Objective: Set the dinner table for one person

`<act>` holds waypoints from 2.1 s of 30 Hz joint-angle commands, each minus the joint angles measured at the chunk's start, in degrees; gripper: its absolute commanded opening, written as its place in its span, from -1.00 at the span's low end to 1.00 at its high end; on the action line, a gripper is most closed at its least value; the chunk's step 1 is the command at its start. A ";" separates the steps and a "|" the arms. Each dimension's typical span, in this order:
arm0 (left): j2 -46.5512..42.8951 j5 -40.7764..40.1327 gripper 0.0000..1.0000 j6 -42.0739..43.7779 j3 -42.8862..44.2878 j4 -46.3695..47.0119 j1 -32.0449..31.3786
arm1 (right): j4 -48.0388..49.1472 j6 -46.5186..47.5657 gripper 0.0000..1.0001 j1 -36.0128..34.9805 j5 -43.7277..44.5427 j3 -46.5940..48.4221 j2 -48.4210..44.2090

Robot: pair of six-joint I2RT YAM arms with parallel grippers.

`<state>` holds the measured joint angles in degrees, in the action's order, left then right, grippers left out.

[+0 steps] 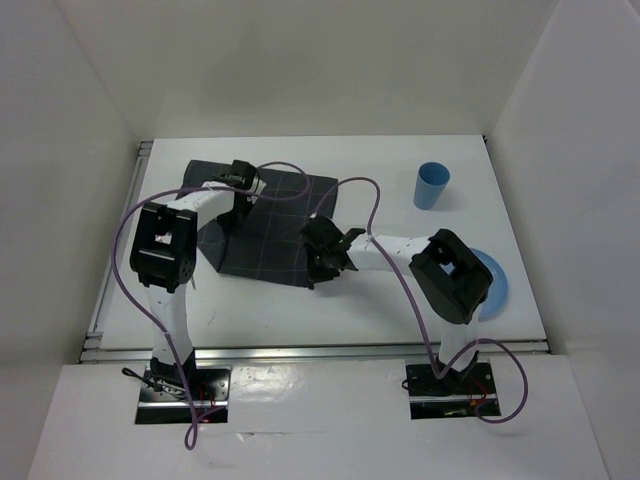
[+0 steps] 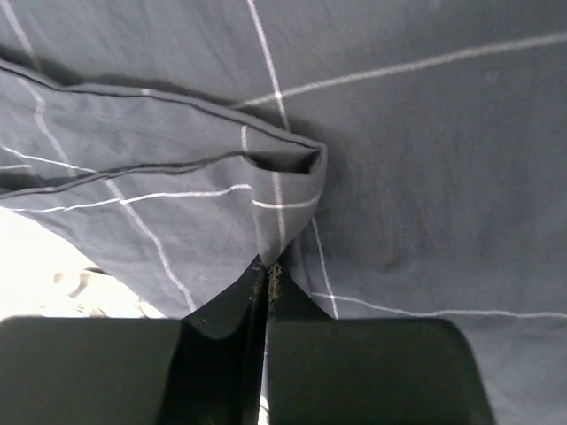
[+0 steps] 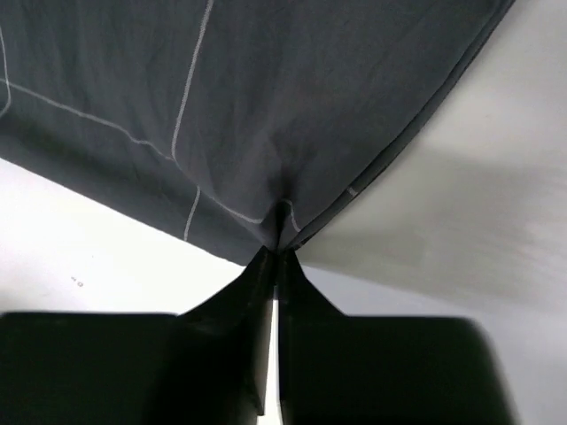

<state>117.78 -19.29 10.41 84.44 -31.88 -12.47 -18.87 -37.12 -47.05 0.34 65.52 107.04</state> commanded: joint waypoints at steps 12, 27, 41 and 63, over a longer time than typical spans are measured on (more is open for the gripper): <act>-22.64 18.67 -1.00 -2.43 -5.12 -14.87 15.55 | -10.12 -1.11 -1.00 19.35 0.01 -13.29 -18.35; -20.73 25.08 -1.00 0.41 3.56 -25.41 16.07 | -17.94 9.14 -1.00 27.59 -12.10 11.15 -13.39; -16.25 29.21 -1.00 -12.44 31.50 1.20 14.93 | 2.71 20.59 -1.00 40.90 -16.88 51.47 -4.20; -35.42 29.04 -1.00 -1.46 -23.18 -17.16 11.94 | -17.39 1.57 -1.00 26.67 -8.70 -12.95 -38.39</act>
<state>88.09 12.91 5.52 61.84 -44.88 -1.02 -30.98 -27.11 -18.50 -14.00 52.51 76.79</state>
